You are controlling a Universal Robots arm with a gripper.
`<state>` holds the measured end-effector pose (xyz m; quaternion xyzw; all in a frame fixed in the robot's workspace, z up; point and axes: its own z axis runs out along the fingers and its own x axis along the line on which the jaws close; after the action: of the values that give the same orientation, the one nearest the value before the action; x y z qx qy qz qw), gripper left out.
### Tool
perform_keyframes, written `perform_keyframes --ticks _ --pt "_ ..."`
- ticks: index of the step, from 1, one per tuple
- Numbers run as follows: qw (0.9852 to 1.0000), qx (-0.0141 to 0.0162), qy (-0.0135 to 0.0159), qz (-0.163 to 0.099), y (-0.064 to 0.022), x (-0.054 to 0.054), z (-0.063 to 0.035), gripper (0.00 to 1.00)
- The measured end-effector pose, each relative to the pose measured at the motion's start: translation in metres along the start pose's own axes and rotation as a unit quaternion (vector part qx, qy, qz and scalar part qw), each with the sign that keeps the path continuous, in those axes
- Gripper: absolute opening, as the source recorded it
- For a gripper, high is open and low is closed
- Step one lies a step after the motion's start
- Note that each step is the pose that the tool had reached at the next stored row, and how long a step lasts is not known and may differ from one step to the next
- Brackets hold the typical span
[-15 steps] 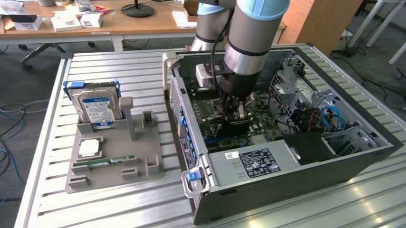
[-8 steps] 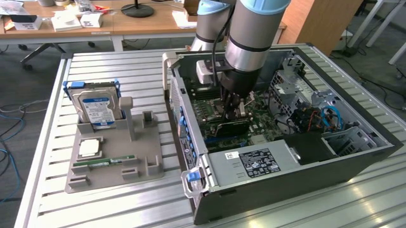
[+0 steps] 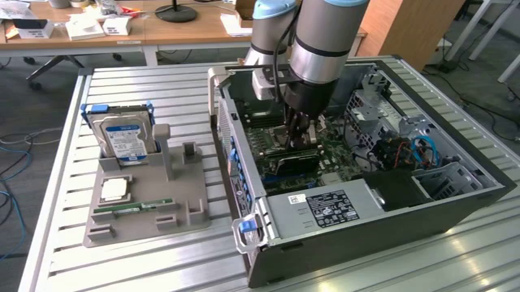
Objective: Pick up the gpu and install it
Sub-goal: 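Press down on the gpu until it lock into place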
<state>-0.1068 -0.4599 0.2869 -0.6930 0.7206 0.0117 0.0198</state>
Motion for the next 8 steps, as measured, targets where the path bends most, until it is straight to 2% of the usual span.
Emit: perform_keyframes --ticks 8 --pt "1.0 0.0001 0.0001 0.0 -0.0001 -0.0002 -0.0044 0.11"
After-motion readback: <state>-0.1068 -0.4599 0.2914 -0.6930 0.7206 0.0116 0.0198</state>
